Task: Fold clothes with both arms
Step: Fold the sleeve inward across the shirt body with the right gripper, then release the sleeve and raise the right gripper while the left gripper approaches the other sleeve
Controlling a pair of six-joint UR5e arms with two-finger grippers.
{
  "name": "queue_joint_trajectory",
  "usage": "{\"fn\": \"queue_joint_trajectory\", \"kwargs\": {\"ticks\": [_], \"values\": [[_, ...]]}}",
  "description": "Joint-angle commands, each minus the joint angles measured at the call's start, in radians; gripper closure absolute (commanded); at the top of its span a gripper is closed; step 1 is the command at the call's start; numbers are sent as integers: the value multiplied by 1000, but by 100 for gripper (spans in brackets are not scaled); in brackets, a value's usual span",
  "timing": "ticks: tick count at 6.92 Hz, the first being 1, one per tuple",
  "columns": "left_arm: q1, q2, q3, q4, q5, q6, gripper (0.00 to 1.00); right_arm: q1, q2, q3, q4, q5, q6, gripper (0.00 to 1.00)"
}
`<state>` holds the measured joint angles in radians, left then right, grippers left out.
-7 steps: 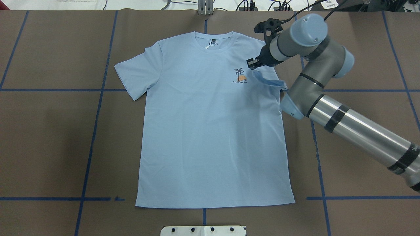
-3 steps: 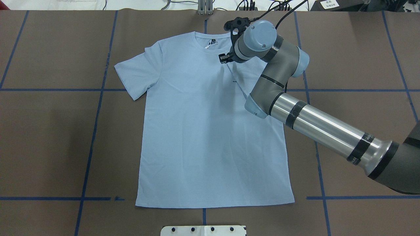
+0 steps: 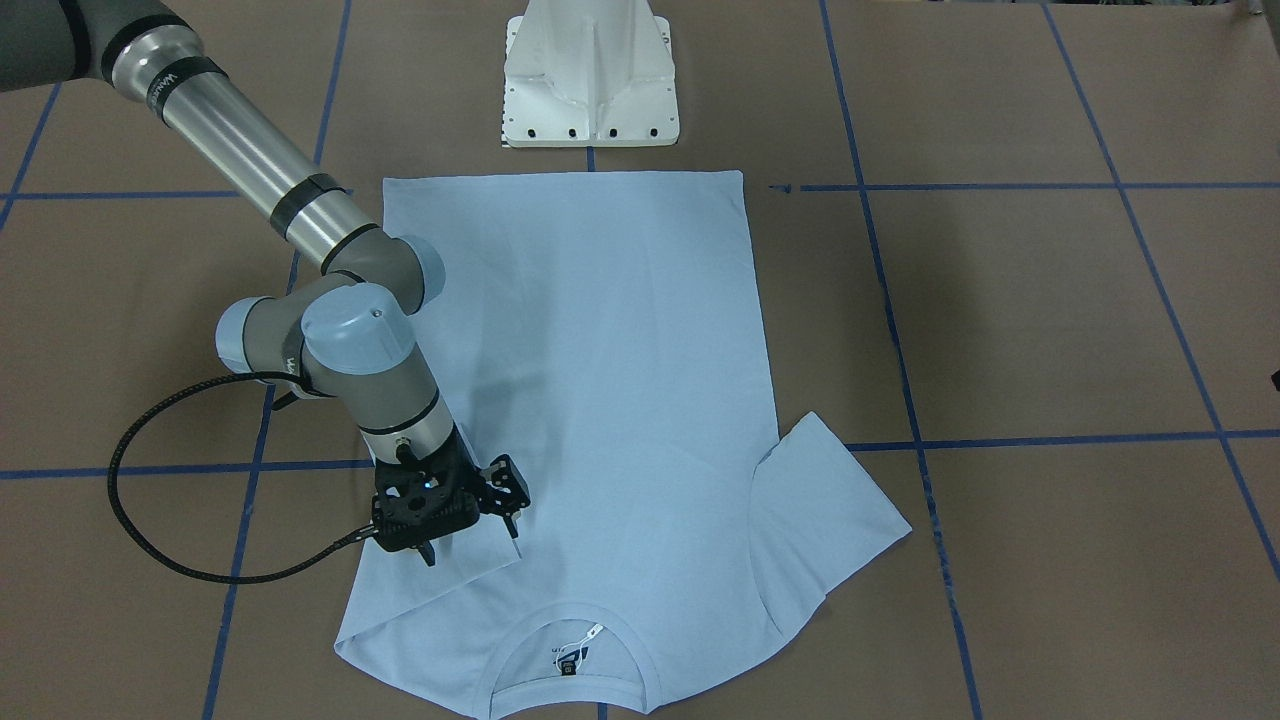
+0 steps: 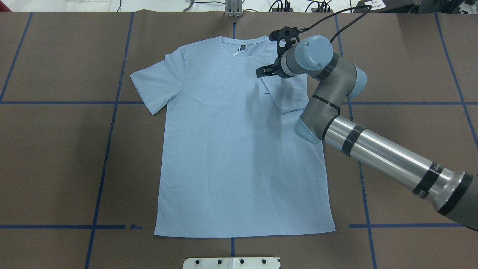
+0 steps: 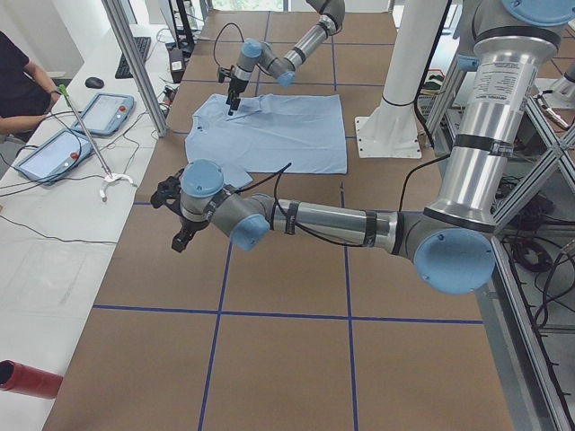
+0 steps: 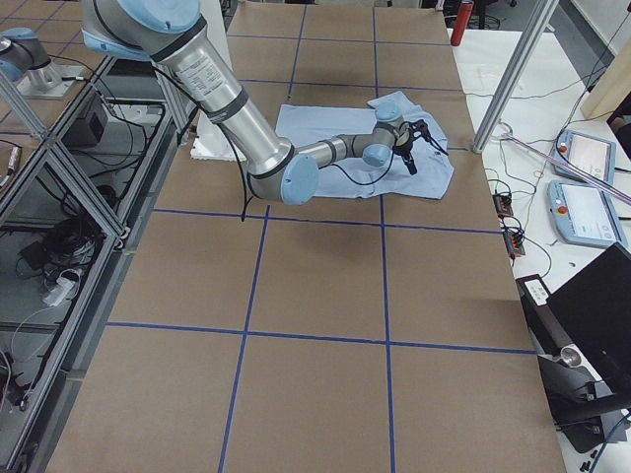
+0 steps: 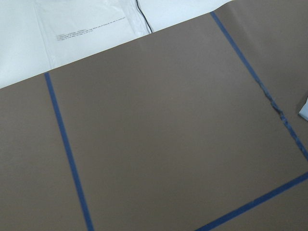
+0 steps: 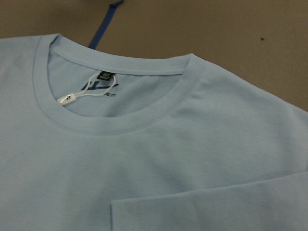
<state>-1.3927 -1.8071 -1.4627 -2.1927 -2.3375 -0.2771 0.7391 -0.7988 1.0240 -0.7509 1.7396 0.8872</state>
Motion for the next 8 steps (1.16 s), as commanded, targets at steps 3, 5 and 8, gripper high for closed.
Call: {"fn": "queue_joint_trajectory", "kwargs": {"ticks": [3,5,8], "values": [[367,-162,8,-55,320,-533,0,187,-24,57,-167,379,-10,0],[456,-185,37,-70,418,-620,0,252,-31,105,-192,423,-28,0],[509,-268,167,-108,536,-721,4,307,-75,253,-441,477,-144,0]]}}
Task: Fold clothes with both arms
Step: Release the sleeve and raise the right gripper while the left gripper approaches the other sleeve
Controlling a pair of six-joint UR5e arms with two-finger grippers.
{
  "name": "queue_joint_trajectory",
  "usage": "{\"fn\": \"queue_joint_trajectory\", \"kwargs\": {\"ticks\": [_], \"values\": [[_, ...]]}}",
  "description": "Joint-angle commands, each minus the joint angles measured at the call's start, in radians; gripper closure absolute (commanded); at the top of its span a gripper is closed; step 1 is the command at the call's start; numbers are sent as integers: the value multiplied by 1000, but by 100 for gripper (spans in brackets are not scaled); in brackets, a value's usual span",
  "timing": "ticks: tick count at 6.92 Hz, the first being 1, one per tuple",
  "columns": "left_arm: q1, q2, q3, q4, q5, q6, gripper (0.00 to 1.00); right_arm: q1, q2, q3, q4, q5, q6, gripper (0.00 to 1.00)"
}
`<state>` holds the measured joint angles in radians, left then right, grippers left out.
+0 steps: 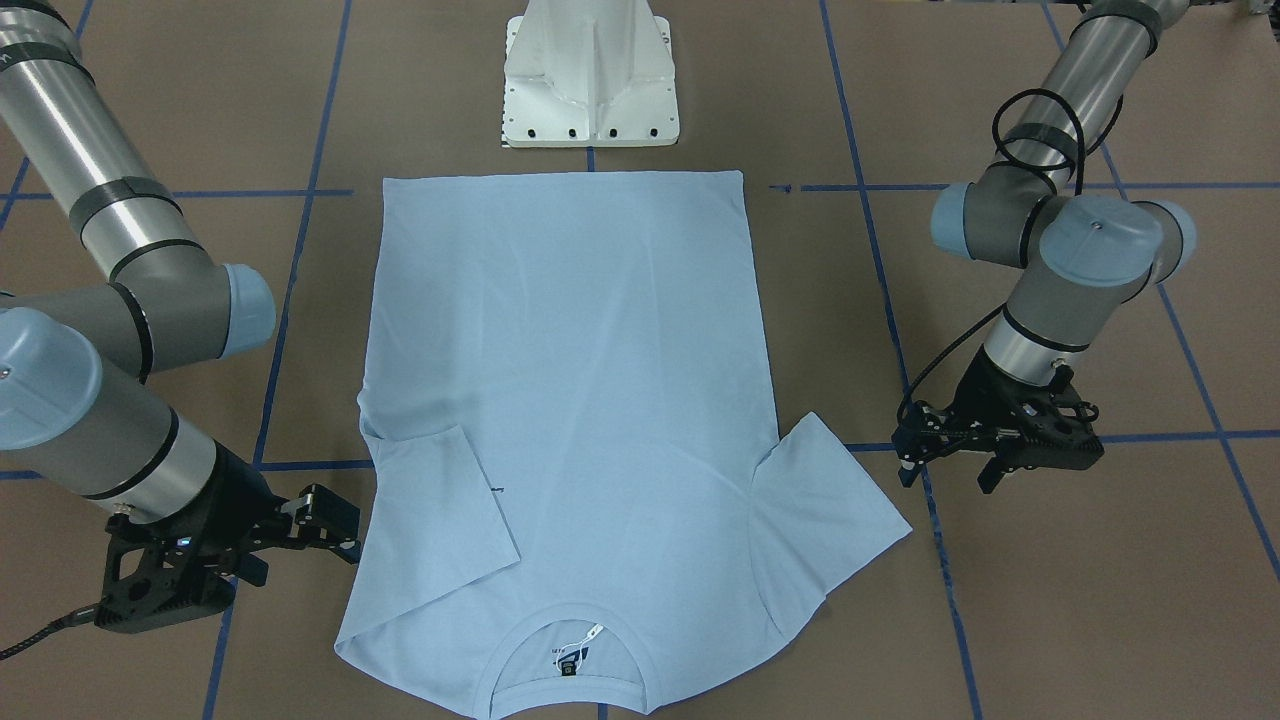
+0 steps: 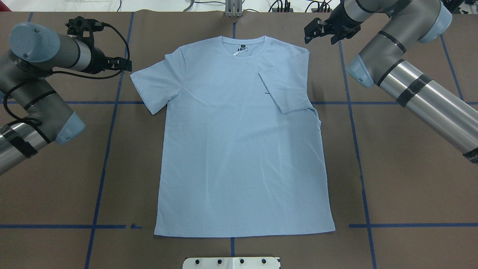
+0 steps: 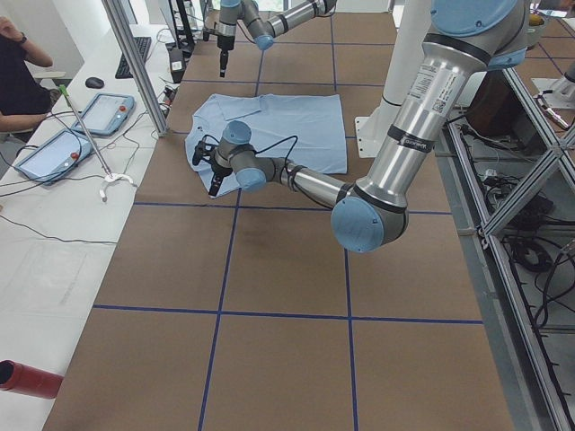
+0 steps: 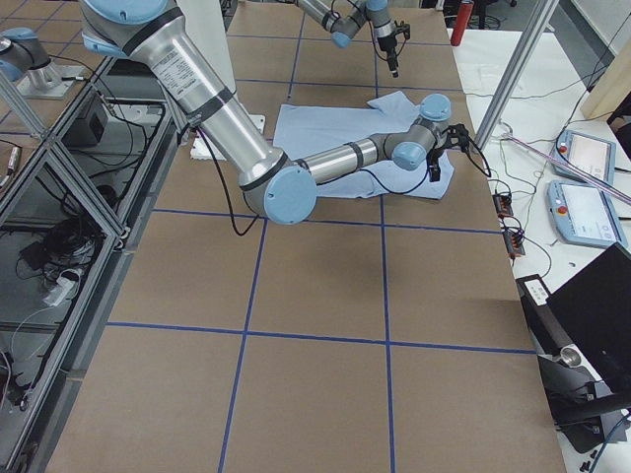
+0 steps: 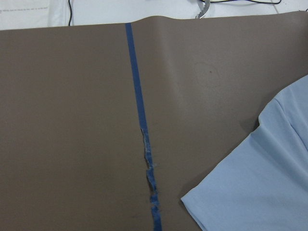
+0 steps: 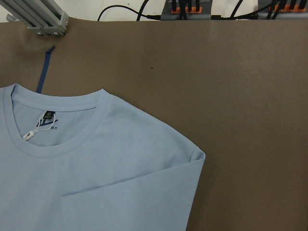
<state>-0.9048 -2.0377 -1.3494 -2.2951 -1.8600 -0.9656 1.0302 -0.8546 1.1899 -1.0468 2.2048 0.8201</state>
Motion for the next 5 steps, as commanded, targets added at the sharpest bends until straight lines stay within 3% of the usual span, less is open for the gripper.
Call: {"fn": "queue_joint_trajectory", "kwargs": {"ticks": [1,3,5], "values": [[45,-67,105,-24,115,-35,4,19,-52,187,-254,12,-143,0],[55,-96,220,-137,130,-68,8,19,-86,227,-262,1,-148,0],[75,-99,248,-162,130,-70,14,13,-84,226,-260,-4,-148,0]]}}
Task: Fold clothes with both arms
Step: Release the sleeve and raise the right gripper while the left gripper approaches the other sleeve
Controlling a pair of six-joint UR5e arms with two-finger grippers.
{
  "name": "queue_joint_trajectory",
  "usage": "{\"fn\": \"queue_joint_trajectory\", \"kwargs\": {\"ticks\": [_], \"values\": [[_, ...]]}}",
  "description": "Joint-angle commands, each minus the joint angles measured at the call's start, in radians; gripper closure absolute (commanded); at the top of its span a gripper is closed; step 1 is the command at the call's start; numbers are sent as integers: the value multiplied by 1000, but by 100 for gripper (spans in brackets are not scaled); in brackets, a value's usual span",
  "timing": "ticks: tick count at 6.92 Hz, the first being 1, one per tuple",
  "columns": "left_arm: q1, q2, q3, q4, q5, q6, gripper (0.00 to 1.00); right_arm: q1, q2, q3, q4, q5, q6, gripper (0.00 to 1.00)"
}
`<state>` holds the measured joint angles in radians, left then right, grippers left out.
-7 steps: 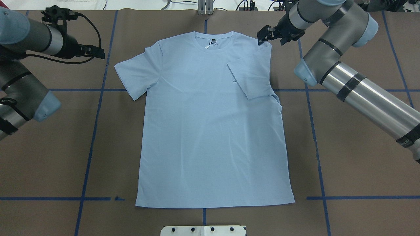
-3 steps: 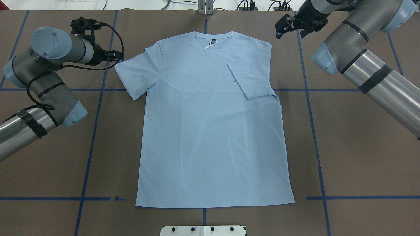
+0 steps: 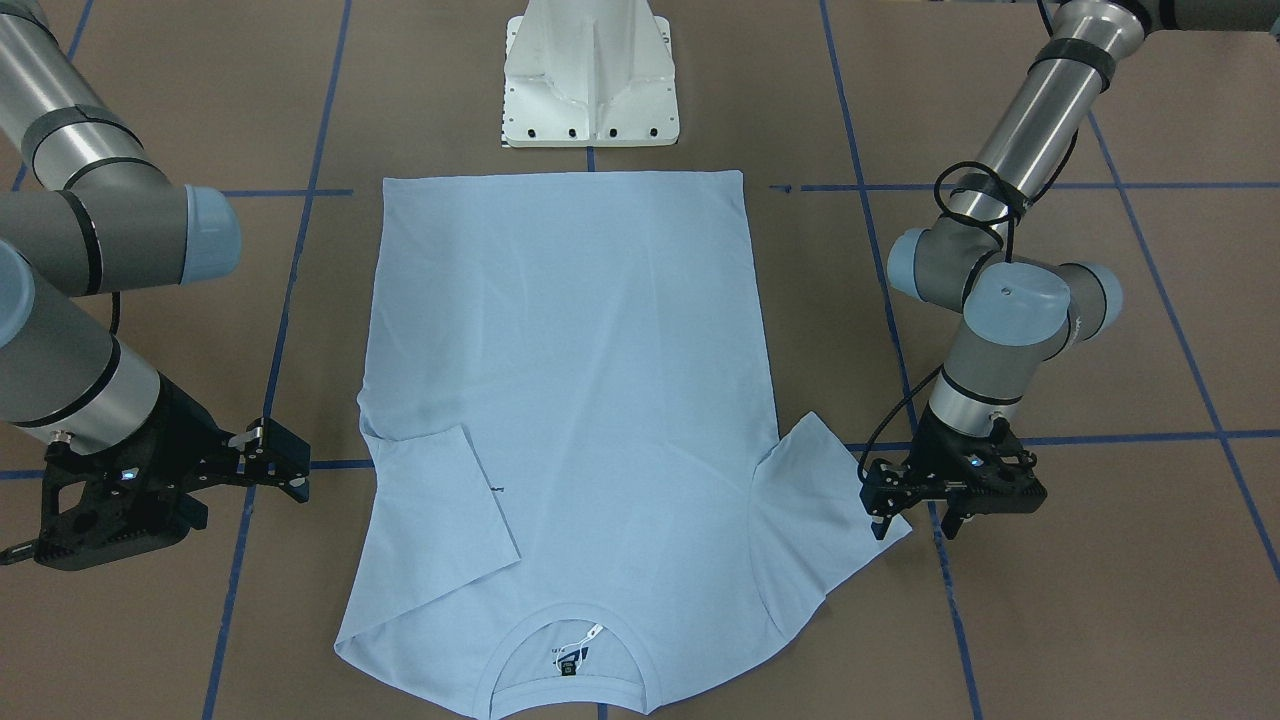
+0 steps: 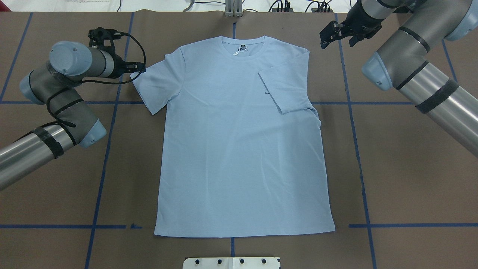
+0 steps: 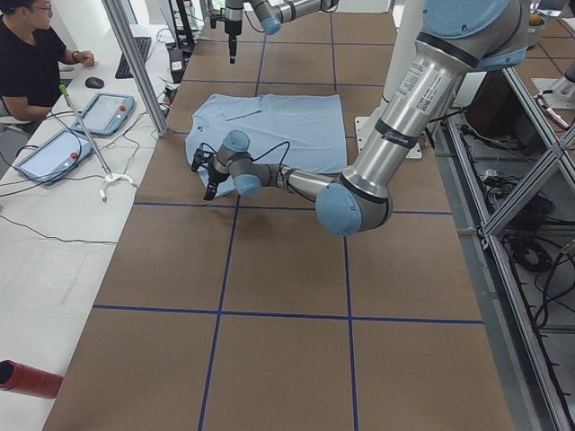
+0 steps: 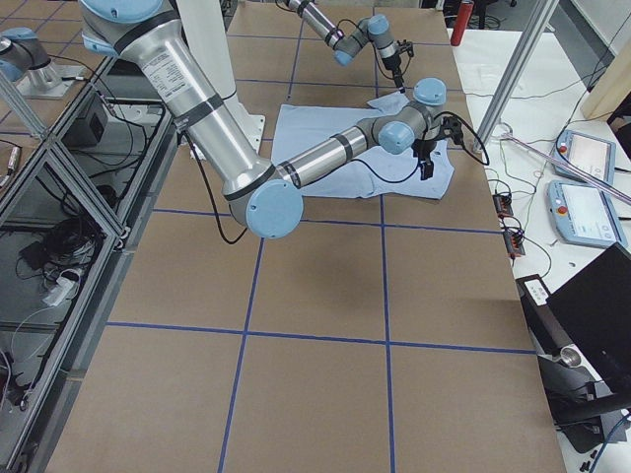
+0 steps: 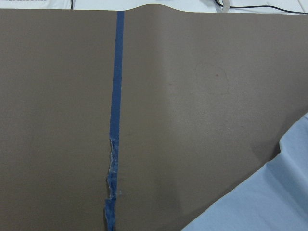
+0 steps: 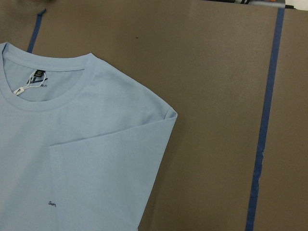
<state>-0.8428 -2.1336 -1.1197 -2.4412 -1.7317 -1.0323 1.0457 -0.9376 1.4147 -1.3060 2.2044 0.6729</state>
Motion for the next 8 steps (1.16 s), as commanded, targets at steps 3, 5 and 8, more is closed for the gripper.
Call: {"fn": "queue_joint_trajectory", "kwargs": {"ticks": [3,5,8], "values": [[24,-3,18,-13,0,-3,45,-4,0,-2,1,-5,-1,0],[24,-2,9,-10,-3,0,74,-6,3,-3,1,-5,0,0],[22,-3,-11,-1,-9,-2,88,-19,0,-6,2,-12,2,0]]}}
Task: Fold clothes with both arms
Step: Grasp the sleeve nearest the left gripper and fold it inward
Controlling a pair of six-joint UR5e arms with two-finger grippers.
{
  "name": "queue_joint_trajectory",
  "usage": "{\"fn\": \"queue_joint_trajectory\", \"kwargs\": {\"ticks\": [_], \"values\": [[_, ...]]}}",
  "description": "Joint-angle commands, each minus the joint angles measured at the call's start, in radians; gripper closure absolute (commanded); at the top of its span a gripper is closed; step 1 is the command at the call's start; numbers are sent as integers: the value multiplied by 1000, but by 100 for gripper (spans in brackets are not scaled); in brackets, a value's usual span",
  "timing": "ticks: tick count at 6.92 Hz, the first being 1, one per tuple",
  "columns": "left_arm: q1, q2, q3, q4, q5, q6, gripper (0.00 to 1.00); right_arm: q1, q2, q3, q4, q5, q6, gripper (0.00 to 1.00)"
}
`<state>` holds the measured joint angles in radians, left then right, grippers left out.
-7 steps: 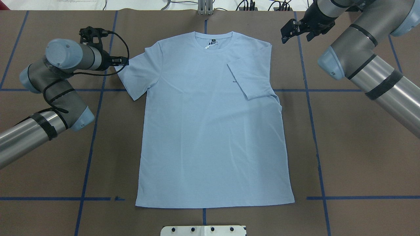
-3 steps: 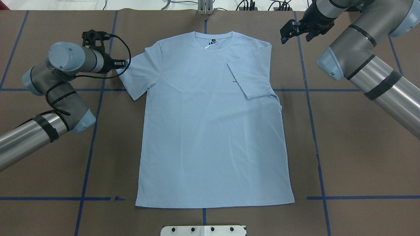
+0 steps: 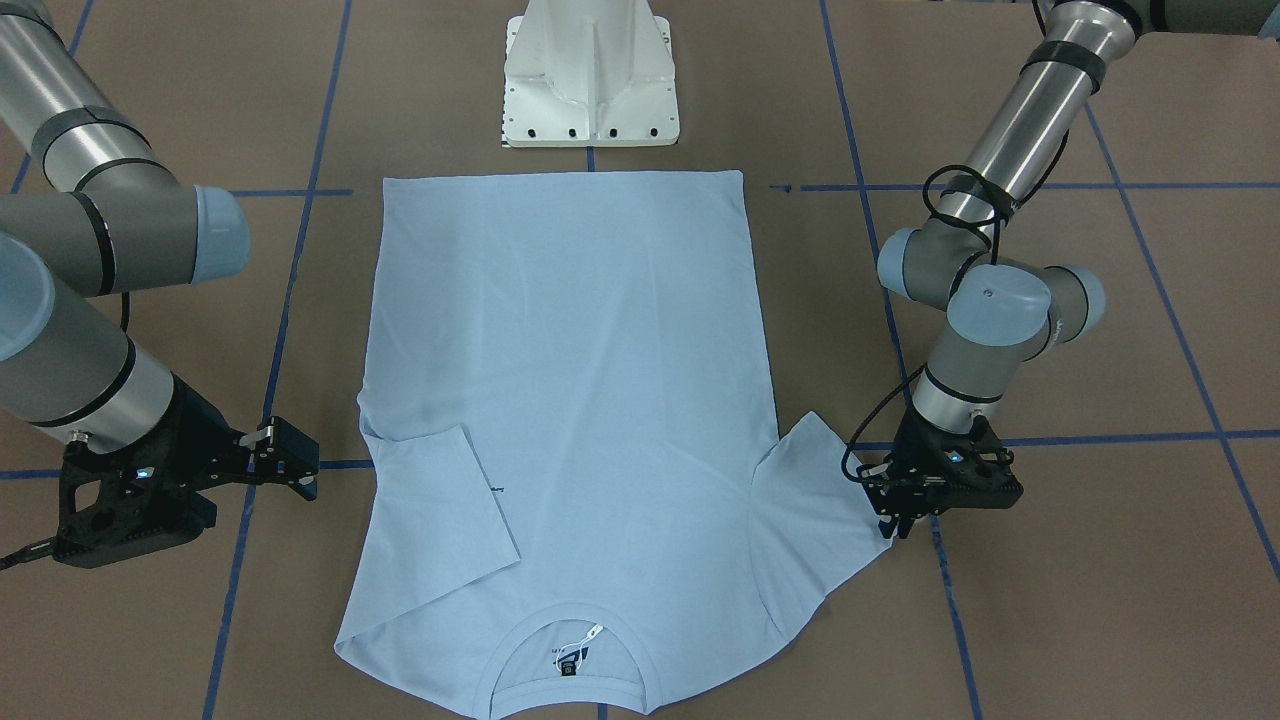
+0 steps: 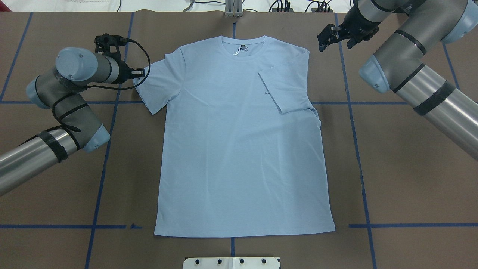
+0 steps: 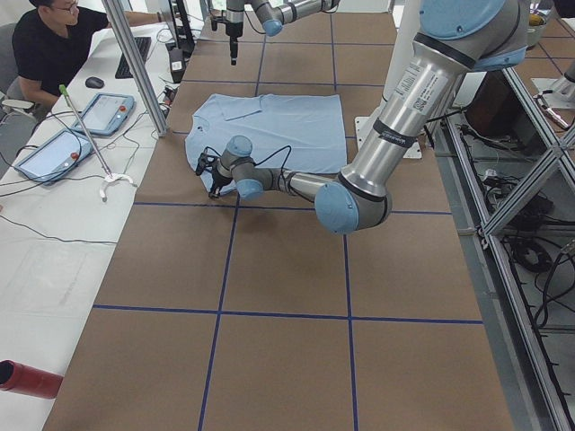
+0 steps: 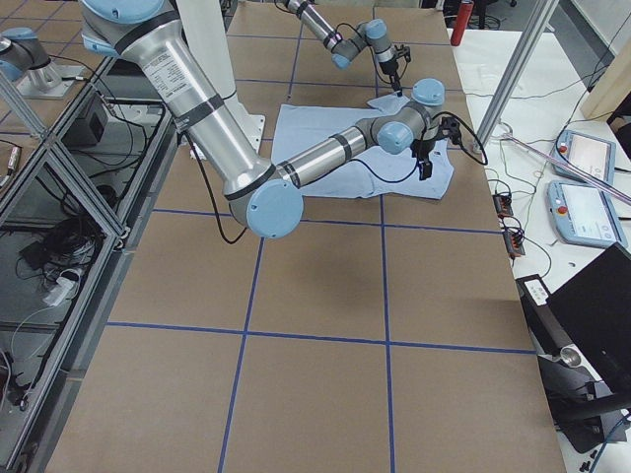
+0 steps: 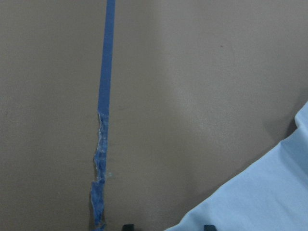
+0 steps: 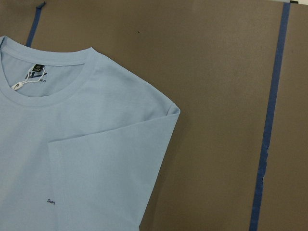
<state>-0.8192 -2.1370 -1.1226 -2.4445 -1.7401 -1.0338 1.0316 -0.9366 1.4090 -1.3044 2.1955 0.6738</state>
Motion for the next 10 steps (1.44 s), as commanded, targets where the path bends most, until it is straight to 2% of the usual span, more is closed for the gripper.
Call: {"fn": "queue_joint_trajectory", "kwargs": {"ticks": [1,2,3,4,6,7,8,9,10], "values": [[-3,0,-19,4,-1,0,100,-8,-2,-2,2,-3,1,0],[-4,0,-54,12,-4,-3,100,-8,-4,-4,2,-3,1,0],[-3,-10,-92,75,-10,-5,100,-8,-5,-4,2,-3,1,0],[-1,-85,-101,201,-10,-20,100,-10,-8,-4,2,-3,1,0],[23,-209,-88,254,-9,-171,100,-12,-16,-4,5,-3,1,0],[81,-307,-24,266,-1,-295,100,-12,-18,-2,7,-2,1,0],[115,-398,83,260,19,-346,100,-12,-18,2,7,-2,3,0],[136,-405,101,256,72,-354,100,-12,-19,-2,7,-2,3,0],[137,-399,107,245,79,-344,1,-12,-22,-4,7,-5,3,0]]}}
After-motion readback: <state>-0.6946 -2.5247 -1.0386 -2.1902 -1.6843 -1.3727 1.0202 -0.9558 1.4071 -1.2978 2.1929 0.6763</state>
